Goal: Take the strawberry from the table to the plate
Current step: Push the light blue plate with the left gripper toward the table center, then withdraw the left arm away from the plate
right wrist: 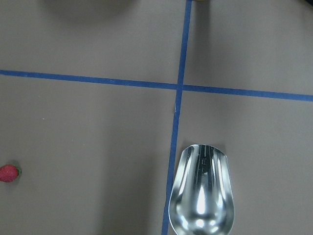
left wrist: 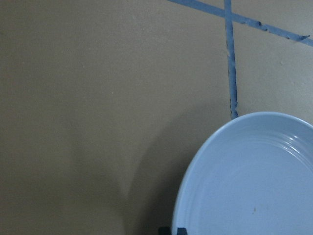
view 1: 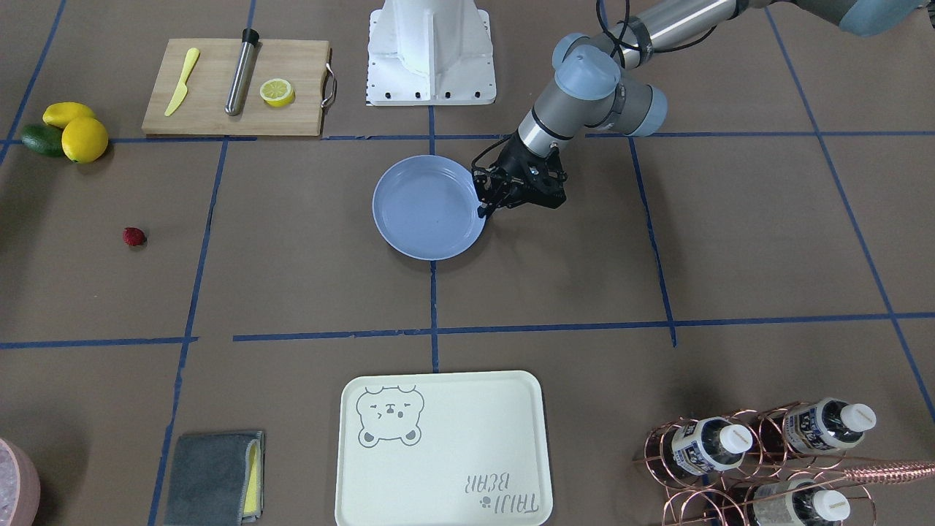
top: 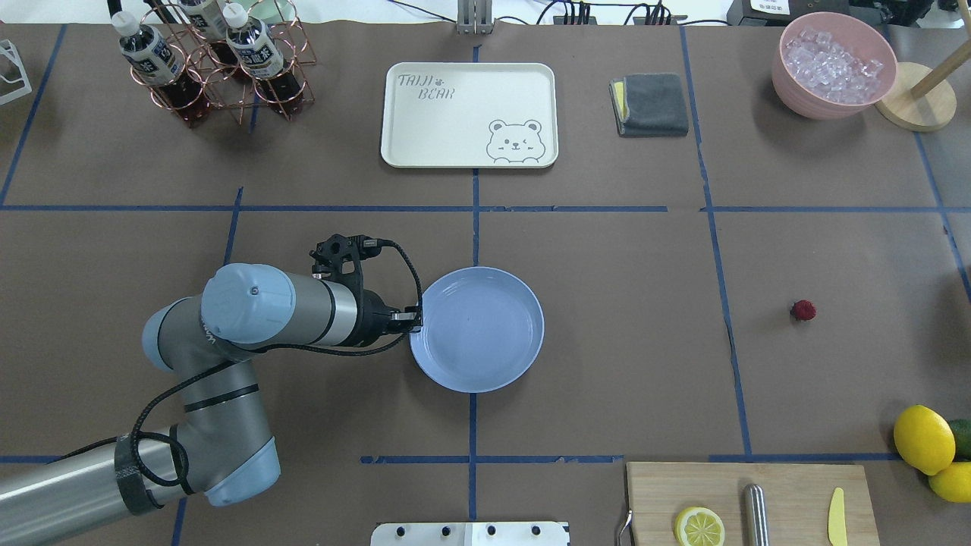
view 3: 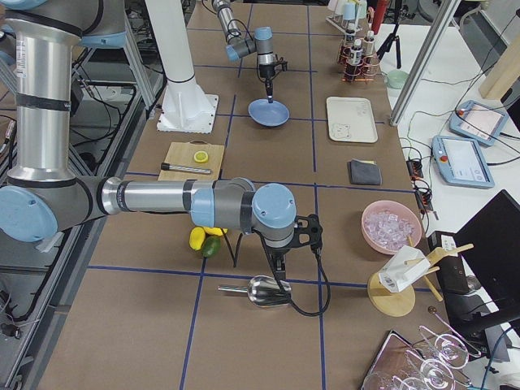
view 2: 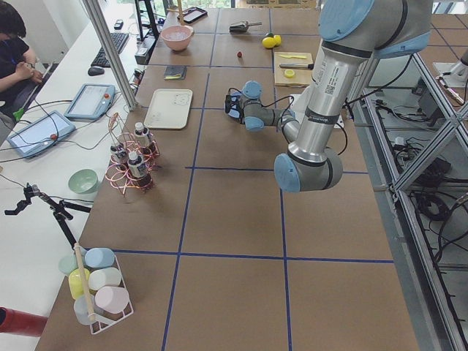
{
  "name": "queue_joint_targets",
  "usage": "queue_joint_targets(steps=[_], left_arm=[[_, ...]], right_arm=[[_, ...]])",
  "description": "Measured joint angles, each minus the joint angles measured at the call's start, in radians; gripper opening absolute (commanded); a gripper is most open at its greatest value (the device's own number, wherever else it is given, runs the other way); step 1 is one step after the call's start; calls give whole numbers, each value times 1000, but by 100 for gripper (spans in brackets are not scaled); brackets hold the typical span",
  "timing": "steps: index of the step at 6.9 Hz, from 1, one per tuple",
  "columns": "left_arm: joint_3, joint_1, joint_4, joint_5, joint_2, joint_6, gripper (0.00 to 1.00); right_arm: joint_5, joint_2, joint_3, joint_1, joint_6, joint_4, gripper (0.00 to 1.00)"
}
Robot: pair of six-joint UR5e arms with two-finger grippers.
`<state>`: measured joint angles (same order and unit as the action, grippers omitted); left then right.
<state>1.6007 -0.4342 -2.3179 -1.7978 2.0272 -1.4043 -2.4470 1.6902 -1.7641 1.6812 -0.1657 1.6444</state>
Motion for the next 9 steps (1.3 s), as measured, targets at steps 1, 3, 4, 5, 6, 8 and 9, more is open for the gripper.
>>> queue_joint_targets(steps=[1, 3, 4, 5, 6, 8, 9], left_arm=[[-1, 0, 0, 0, 0, 0, 40], [-2, 0, 0, 0, -2, 8, 100], [1, -3, 3, -1, -4, 34, 100], [11, -21, 23, -6, -7, 82, 100], [43, -62, 92, -24, -9, 163, 100], [176, -185, 329, -67, -36, 394, 100], [227, -278, 440, -112, -58, 544, 100]], right_arm=[[-1, -1, 0, 0, 0, 0, 100], [0, -3, 0, 0, 0, 0, 100], [0, -7, -1, 0, 1, 0, 100], [0, -12, -9, 0, 1, -1, 100], [0, -15, -31, 0, 1, -1, 100], [-1, -27, -93, -10, 2, -3, 100], [-1, -46, -106, -25, 3, -3, 100]])
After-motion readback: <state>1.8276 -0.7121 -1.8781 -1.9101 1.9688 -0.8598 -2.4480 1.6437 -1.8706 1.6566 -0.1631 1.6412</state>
